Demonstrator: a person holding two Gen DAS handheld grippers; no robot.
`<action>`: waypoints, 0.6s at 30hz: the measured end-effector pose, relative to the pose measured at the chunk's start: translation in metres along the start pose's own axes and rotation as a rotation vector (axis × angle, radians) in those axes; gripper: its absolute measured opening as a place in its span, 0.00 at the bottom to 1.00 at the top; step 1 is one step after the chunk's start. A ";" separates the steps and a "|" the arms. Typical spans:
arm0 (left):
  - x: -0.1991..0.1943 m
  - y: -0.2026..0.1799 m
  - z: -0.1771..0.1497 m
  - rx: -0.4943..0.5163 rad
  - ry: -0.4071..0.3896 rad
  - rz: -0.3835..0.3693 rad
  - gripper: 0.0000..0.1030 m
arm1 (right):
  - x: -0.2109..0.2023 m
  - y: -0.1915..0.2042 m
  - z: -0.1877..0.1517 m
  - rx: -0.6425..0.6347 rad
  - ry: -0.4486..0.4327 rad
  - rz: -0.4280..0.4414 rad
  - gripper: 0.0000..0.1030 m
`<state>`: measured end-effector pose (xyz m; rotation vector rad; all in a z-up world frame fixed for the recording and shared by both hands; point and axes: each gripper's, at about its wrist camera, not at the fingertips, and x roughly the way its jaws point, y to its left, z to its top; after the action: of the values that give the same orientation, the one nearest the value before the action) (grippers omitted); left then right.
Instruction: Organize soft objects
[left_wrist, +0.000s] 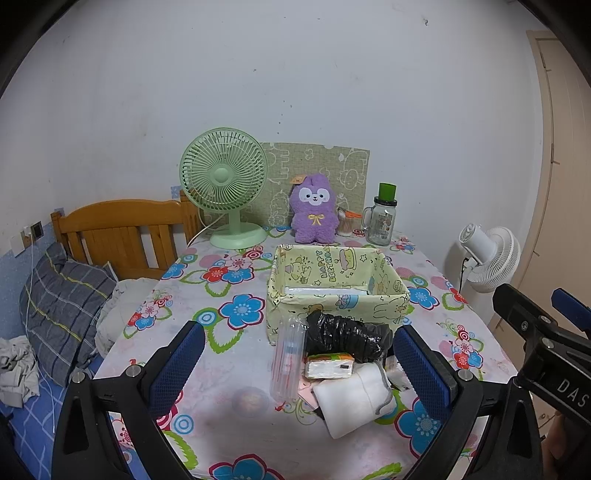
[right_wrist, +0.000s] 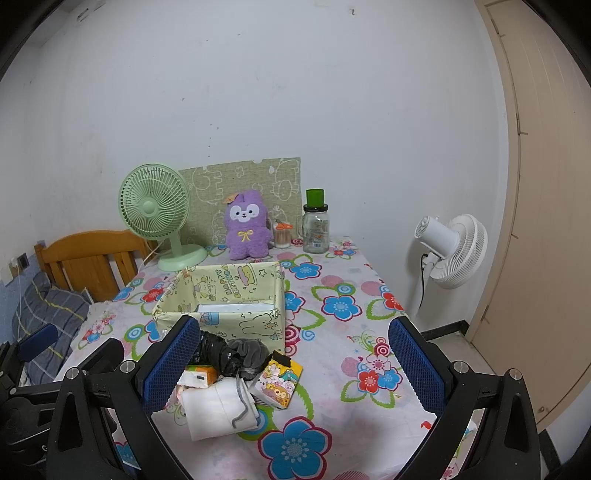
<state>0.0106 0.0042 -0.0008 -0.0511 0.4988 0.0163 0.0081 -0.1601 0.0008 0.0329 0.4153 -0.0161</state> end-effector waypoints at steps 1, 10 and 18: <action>0.000 0.000 0.000 0.000 0.000 0.001 1.00 | 0.000 0.000 0.000 0.000 -0.001 -0.001 1.00; 0.000 0.001 0.001 0.001 -0.001 0.001 1.00 | 0.000 0.000 0.000 0.000 -0.001 -0.001 1.00; -0.002 0.001 0.002 -0.002 -0.003 -0.006 1.00 | -0.001 0.000 0.001 0.000 -0.001 0.001 1.00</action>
<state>0.0099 0.0055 0.0023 -0.0545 0.4952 0.0113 0.0075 -0.1598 0.0018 0.0334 0.4141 -0.0153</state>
